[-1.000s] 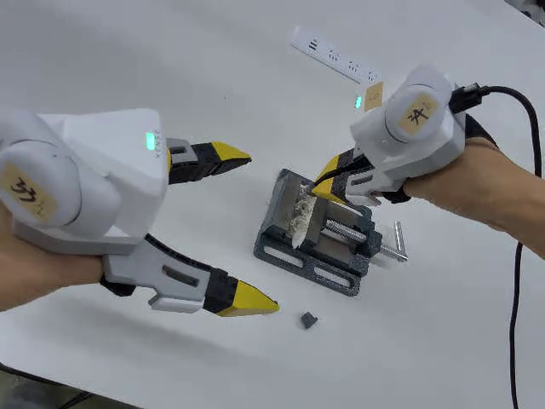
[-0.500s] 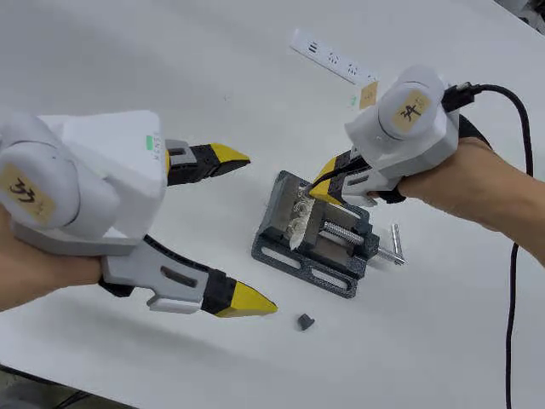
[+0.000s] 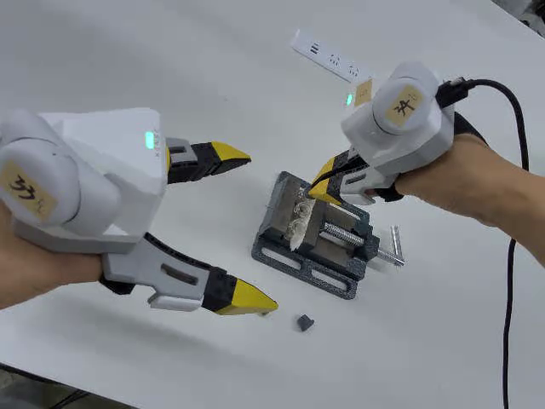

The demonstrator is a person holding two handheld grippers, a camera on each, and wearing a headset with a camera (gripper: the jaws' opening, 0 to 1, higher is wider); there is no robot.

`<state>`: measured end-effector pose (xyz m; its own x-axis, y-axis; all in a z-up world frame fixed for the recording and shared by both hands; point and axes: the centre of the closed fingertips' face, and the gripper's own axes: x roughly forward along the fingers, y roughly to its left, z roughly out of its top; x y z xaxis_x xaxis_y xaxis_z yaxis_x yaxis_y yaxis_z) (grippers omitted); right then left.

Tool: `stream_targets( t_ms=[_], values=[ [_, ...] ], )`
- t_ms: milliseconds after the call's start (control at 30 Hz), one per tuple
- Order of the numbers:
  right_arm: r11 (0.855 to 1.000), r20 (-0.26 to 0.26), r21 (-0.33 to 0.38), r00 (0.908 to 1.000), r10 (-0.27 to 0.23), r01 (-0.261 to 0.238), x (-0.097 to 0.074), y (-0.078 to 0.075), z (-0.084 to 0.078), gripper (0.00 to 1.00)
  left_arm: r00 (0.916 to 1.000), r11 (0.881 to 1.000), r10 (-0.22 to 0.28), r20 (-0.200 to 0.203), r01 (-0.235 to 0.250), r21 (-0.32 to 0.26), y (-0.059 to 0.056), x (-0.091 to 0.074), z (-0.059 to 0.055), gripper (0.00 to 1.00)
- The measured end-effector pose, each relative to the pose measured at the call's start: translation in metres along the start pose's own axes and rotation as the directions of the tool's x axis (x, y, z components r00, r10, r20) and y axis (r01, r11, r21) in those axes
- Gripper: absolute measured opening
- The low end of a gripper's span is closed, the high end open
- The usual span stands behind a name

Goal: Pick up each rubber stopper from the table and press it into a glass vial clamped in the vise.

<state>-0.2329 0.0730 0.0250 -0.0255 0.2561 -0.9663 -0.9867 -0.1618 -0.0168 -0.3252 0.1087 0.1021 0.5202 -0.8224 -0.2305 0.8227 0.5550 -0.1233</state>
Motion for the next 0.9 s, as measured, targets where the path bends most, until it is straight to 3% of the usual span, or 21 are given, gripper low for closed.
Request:
stream_targets(
  t_ms=[900],
  values=[
    [0.997, -0.05, -0.076, 0.9984, -0.027, 0.023, 0.0022, 0.0005, 0.0011, 0.0, 1.0, 1.0, -0.004, 0.007, 0.004, 0.005, -0.0009, 0.0023, 0.0048, 0.86]
  ],
)
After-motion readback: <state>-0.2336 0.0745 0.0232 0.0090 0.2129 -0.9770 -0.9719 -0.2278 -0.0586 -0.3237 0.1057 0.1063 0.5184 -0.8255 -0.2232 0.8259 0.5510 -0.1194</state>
